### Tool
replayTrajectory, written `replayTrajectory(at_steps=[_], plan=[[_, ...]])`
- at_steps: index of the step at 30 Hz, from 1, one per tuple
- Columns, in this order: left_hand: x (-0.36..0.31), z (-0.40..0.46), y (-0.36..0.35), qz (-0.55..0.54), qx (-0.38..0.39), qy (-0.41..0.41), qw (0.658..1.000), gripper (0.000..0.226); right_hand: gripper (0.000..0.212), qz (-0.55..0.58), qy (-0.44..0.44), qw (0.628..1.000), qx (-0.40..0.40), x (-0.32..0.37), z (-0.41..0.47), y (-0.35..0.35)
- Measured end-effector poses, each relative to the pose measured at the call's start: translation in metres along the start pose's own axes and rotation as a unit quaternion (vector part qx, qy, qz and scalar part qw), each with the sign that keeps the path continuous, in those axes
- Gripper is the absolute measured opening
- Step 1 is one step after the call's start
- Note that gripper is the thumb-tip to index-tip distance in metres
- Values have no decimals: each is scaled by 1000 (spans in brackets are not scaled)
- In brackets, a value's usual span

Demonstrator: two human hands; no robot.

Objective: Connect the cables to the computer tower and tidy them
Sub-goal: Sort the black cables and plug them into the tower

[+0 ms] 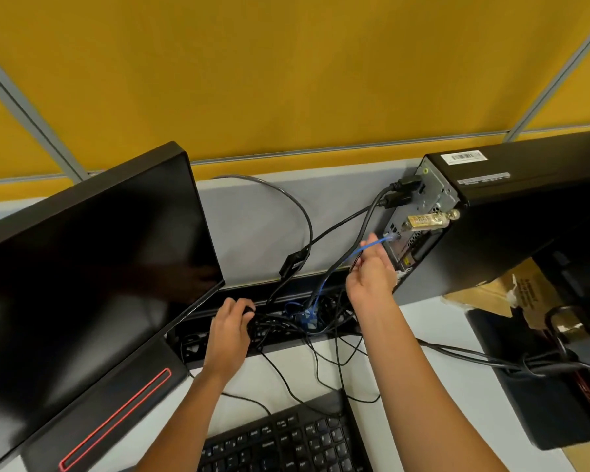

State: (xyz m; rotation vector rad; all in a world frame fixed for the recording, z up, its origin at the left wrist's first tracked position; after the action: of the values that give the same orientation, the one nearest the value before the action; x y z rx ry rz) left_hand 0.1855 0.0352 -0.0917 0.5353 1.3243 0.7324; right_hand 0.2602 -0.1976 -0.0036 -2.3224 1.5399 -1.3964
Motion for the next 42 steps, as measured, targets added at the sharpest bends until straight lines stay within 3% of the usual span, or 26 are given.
replayTrajectory(at_steps=[4, 12, 17, 22, 37, 42], plan=[[2, 0, -7, 4, -13, -20, 1000, 14, 20, -36, 21, 999, 7, -2, 5, -4], [1, -8, -18, 72, -37, -18, 997, 12, 23, -115, 140, 983, -12, -7, 16, 1], [9, -10, -27, 103, -46, -18, 993, 16, 24, -137, 126, 982, 14, -6, 15, 1], [16, -15, -33, 108, -41, 0, 993, 22, 24, -84, 117, 989, 27, -1, 6, -4], [25, -21, -38, 107, -21, 27, 994, 34, 25, -119, 165, 979, -13, -2, 8, -5], [23, -21, -37, 113, -19, 24, 993, 34, 25, -115, 128, 985, -8, 4, 7, -6]])
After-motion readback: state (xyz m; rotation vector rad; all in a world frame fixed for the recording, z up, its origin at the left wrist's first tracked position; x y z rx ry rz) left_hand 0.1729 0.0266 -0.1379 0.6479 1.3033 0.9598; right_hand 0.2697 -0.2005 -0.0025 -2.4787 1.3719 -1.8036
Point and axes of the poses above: each hand's wrist, its own z-axis towards the middle knuckle, its own y-axis out of the back of the hand, x = y × z, the point moved 4 cm from there along z, towards the middle knuckle, and after that the axes turned 2 degrees about -y, right-handed, at the moved point
